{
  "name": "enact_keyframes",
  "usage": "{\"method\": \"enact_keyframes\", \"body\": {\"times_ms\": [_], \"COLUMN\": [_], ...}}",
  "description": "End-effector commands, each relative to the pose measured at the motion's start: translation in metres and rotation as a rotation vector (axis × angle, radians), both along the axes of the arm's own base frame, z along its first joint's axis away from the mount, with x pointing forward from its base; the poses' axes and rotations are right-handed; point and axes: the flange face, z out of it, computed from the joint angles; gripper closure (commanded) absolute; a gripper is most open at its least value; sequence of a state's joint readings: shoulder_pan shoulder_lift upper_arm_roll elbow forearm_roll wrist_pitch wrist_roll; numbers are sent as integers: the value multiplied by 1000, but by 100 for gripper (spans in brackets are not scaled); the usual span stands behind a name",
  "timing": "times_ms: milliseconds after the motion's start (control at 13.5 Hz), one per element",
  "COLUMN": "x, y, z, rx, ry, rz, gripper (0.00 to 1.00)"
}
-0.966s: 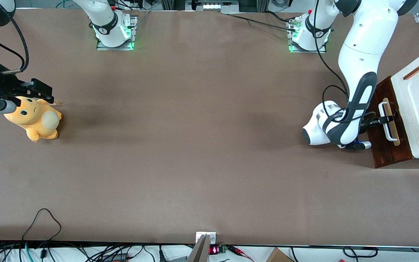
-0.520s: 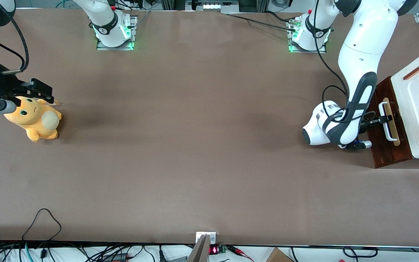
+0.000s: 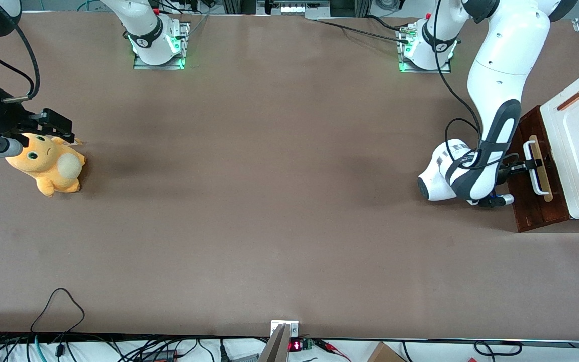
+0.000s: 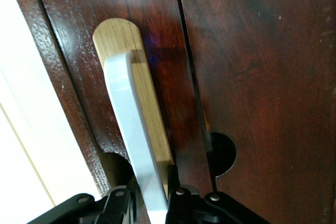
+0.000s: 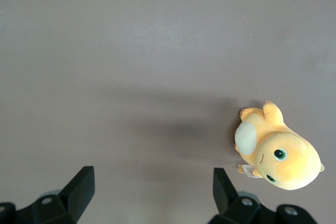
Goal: Open lower drawer with left arm only
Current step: 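Close the left gripper on the white drawer handle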
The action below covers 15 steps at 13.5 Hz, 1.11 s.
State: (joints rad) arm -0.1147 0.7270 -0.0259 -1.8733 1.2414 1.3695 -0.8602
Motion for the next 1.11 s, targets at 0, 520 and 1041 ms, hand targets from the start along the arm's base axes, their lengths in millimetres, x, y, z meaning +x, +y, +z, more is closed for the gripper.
{"method": "enact_keyframes", "body": {"times_ms": [0, 520, 1041], "x": [2, 1, 1], "y": [-7, -14, -25], "z": [10, 8, 9], "rx": [19, 29, 29], "ry": [-5, -10, -13], "rz": [-21, -28, -41], "gripper": [82, 82, 83]}}
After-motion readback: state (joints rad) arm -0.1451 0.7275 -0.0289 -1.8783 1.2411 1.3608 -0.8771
